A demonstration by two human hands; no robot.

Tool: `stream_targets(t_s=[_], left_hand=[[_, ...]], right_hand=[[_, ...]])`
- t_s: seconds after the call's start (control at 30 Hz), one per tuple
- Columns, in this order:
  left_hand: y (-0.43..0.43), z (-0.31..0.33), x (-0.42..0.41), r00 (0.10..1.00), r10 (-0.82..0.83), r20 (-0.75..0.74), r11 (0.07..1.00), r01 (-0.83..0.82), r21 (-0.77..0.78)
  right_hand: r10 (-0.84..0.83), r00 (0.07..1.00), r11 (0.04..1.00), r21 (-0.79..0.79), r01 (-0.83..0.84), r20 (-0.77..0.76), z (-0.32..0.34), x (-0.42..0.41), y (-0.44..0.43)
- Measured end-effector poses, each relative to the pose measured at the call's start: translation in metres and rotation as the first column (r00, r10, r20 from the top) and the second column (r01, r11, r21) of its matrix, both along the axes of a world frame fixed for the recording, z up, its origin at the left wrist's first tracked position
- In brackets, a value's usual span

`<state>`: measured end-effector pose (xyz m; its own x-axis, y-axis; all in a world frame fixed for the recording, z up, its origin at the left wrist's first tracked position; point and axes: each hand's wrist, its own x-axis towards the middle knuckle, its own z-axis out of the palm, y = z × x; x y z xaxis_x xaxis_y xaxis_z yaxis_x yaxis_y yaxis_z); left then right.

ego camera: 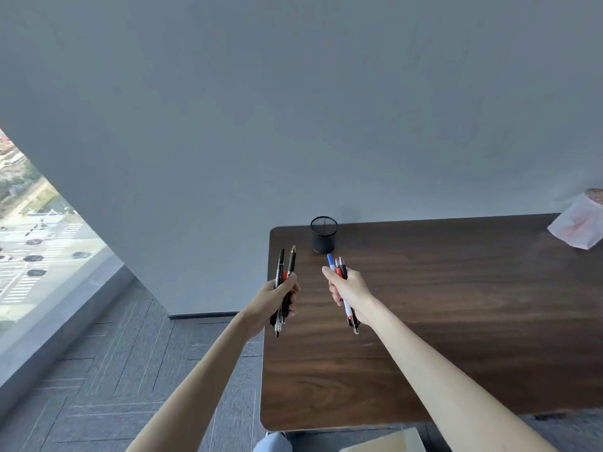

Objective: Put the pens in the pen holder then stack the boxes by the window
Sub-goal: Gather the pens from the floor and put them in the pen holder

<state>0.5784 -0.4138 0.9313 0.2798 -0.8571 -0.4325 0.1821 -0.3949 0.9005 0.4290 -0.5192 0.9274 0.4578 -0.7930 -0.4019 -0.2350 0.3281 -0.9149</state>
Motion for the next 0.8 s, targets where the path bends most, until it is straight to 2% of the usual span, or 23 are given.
stream_targets(t_s=[0.13, 0.37, 0.53, 0.67, 0.8], left_hand=[[-0.052, -0.014, 0.044, 0.999, -0.027, -0.044, 1.0, 0.026, -0.011], [-0.143, -0.032, 0.114, 0.99, -0.098, -0.099, 0.995, 0.1, 0.021], [-0.184, -0.048, 0.135, 0.981, -0.107, -0.164, 0.994, 0.11, 0.014], [-0.206, -0.059, 0.148, 0.976, -0.07, -0.208, 0.997, 0.074, 0.012], [-0.224, -0.069, 0.16, 0.977, -0.052, -0.209, 0.999, 0.05, -0.015]], right_hand=[[-0.114, 0.993, 0.993, 0.02, 0.113, 0.02, -0.009, 0.048, -0.042], [-0.307, 0.948, 0.951, -0.001, 0.308, -0.077, -0.023, 0.112, -0.107], [-0.479, 0.878, 0.877, 0.043, 0.479, -0.005, -0.032, 0.136, -0.146], [-0.565, 0.825, 0.825, 0.004, 0.565, 0.006, -0.035, 0.16, -0.181], [-0.642, 0.751, 0.764, 0.057, 0.642, 0.154, -0.043, 0.186, -0.224]])
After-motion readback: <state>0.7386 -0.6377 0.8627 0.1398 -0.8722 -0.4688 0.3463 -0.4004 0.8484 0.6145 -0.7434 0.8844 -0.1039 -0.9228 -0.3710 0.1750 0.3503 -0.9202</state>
